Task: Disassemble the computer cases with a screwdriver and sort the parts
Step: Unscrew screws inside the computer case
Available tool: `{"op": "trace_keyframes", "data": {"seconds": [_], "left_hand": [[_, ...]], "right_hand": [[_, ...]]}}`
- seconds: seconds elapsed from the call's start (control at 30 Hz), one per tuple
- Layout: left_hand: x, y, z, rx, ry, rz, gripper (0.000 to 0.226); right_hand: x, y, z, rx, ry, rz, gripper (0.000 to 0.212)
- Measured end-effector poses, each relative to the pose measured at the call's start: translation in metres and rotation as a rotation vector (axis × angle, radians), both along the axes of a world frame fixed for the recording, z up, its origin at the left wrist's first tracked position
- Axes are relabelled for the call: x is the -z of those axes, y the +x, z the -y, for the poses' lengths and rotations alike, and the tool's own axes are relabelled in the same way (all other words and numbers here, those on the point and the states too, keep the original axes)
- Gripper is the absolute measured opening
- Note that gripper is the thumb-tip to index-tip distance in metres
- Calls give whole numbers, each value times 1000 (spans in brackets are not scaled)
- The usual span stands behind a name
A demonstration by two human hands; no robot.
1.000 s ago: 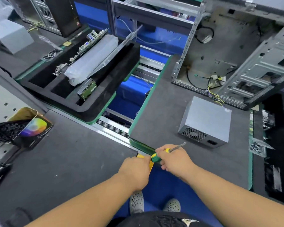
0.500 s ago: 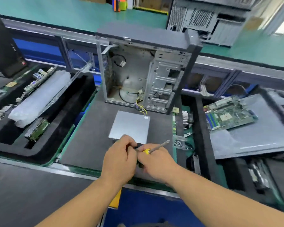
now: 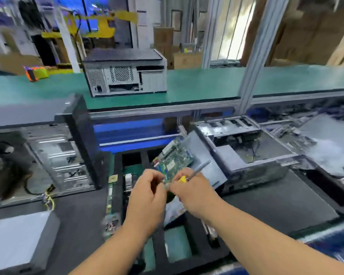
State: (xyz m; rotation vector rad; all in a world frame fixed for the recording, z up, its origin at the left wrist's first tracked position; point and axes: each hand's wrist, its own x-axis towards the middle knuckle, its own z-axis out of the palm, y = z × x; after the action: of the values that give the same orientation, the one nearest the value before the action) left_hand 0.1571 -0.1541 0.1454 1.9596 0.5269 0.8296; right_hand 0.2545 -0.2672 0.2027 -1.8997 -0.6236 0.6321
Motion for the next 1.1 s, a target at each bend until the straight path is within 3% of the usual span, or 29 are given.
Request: {"op": "trace_keyframes", "data": {"seconds": [0.27, 0.53, 0.9, 1.1], "left_hand": [[-15, 156, 102, 130, -143, 29, 16], [4, 240, 162, 185, -294, -30, 28], [5, 283, 145, 165, -196, -135, 25], [9, 298, 127, 102, 23, -169, 37]], "right_hand": [[-15, 157, 96, 85, 54, 107, 33], [17, 249, 146, 168, 109, 130, 32], [28, 281, 148, 303, 117, -125, 28], [37, 299, 156, 360, 88, -193, 35]]}}
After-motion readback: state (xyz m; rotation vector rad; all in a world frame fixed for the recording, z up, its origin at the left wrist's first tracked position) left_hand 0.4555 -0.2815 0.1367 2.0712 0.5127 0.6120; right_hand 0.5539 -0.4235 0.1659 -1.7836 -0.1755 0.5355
